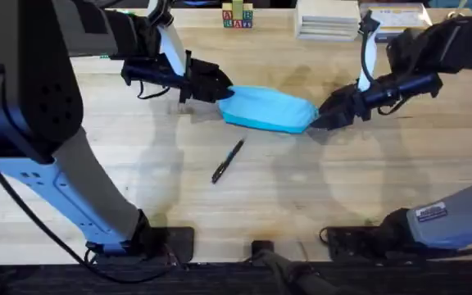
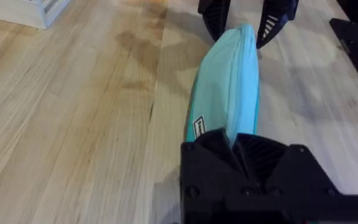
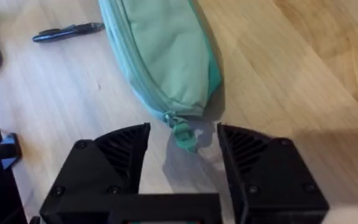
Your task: Unzip the bag, pick up the pens from the table one at a time and place them inside, then zip the bag closed.
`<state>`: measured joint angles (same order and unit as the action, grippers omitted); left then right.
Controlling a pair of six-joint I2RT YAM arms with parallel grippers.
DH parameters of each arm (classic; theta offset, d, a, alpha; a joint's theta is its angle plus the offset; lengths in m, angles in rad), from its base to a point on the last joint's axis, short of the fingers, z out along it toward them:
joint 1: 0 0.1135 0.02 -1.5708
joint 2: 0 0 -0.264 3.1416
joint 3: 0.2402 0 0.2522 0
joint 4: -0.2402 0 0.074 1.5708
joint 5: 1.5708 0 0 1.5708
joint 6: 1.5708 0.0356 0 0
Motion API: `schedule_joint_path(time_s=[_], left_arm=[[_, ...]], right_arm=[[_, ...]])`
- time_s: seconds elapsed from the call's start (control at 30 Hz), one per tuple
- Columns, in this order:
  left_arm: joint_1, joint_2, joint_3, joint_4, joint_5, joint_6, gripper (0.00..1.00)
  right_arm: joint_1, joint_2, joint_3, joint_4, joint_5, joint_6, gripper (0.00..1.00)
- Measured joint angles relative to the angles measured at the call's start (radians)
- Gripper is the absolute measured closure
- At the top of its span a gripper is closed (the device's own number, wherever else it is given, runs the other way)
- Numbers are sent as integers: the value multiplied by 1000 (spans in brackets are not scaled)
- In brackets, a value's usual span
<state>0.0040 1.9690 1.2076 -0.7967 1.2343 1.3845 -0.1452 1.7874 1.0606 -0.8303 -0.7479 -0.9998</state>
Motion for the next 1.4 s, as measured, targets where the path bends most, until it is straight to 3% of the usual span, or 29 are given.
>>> schedule_joint_path(time_s=[0.63,0.93,1.0,1.07,1.1,1.27,1.4], left_arm=[[0,0,0,0,0,0,958],[0,0,0,0,0,0,958],[0,0,0,0,0,0,958],[0,0,0,0,0,0,958],[0,0,0,0,0,0,958],[0,0,0,0,0,0,958],[0,0,0,0,0,0,958]], right_arm=[[0,0,0,5,0,0,411],[0,0,0,13,0,0,507],[0,0,0,15,0,-1,556],[0,0,0,13,-2,-2,773],[1,0,0,8,-5,-2,809],[3,0,0,10,-5,-3,827],[3,0,0,7,-8,-3,929]])
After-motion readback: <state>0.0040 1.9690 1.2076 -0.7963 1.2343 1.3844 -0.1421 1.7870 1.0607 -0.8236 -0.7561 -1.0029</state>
